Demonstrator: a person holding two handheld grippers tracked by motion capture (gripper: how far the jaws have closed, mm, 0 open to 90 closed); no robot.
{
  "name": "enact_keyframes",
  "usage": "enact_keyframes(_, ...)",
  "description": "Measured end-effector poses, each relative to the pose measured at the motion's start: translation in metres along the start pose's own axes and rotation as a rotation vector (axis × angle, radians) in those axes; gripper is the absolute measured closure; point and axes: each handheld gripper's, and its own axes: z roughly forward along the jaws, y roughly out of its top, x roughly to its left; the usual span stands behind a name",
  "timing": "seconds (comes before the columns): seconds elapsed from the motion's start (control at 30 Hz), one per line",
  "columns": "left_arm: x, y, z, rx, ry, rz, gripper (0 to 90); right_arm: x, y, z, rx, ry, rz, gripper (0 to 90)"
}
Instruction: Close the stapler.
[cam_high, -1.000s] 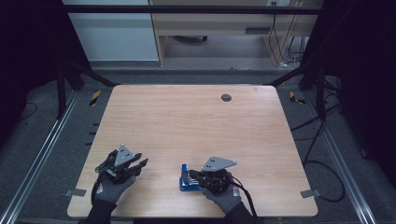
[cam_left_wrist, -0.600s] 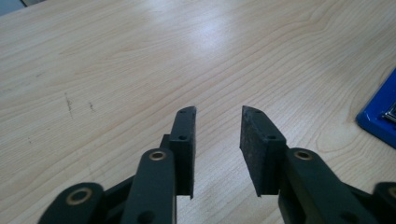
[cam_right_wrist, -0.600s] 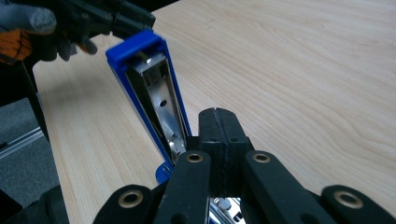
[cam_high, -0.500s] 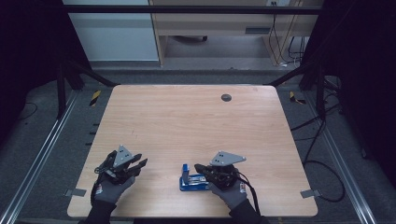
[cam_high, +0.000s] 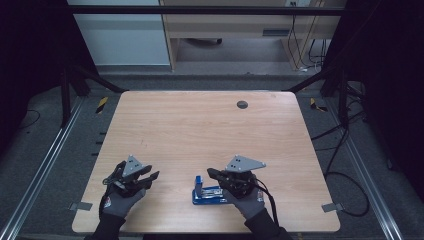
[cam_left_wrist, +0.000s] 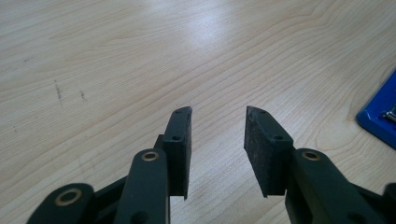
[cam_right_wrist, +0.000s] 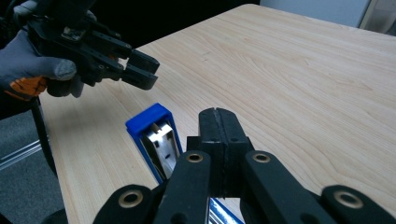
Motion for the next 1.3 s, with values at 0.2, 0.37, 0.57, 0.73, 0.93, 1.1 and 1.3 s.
enact_keyframes(0.2, 0.001, 0.001, 0.001, 0.0, 0.009, -0.006, 60.2, 0.006, 0.007, 0.0, -0.014, 0.015, -0.008, 90.0)
enact_keyframes(0.37, 0.001, 0.0, 0.001, 0.0, 0.011, -0.008, 58.8, 0.014, 0.013, 0.001, -0.021, 0.032, -0.025, 90.0)
enact_keyframes(0.57, 0.0, 0.0, 0.001, 0.005, 0.007, -0.001, 58.5, 0.026, 0.026, 0.001, -0.035, 0.057, -0.053, 90.0)
enact_keyframes(0.73, 0.001, 0.0, 0.0, 0.004, 0.013, 0.0, 58.1, 0.035, 0.029, 0.007, -0.012, 0.067, -0.075, 90.0)
enact_keyframes(0.93, 0.001, 0.0, 0.0, 0.004, 0.013, 0.0, 57.8, 0.036, 0.027, 0.011, 0.014, 0.061, -0.088, 90.0)
enact_keyframes(1.1, 0.0, 0.0, 0.001, 0.009, 0.011, -0.001, 56.7, 0.033, 0.024, 0.01, 0.036, 0.053, -0.08, 90.0)
enact_keyframes(1.3, 0.0, 0.0, 0.001, 0.007, 0.011, -0.002, 56.8, 0.03, 0.023, 0.007, 0.039, 0.046, -0.077, 90.0)
